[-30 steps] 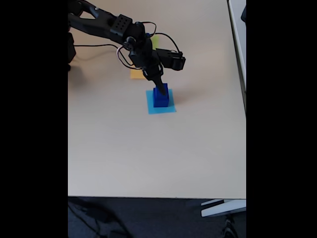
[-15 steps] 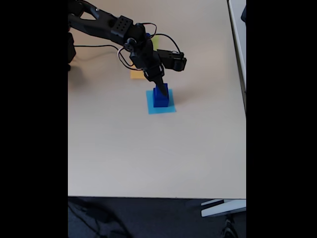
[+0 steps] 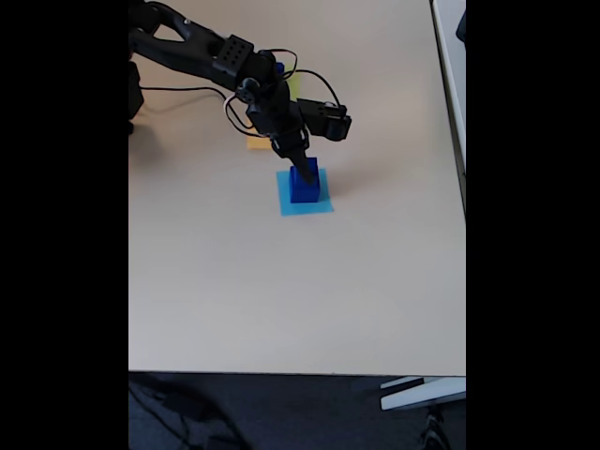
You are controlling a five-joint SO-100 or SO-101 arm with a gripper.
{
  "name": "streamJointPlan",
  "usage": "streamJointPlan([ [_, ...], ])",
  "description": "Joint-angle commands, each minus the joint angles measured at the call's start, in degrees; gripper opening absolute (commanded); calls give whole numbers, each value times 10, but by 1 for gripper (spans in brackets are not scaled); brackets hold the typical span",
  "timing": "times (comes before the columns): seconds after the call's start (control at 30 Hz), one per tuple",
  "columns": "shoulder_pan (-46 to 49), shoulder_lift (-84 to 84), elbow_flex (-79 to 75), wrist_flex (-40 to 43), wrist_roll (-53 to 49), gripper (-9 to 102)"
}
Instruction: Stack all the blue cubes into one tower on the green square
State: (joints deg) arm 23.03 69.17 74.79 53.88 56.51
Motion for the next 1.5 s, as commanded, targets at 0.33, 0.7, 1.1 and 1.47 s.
streamJointPlan([
  [0.33,0,17,4,-11,7,9],
  [0.7,-24,96,69,-17,18,11],
  [1.1,-68,126,12,100,75,11],
  [1.47,-157,149,78,113,215,11],
])
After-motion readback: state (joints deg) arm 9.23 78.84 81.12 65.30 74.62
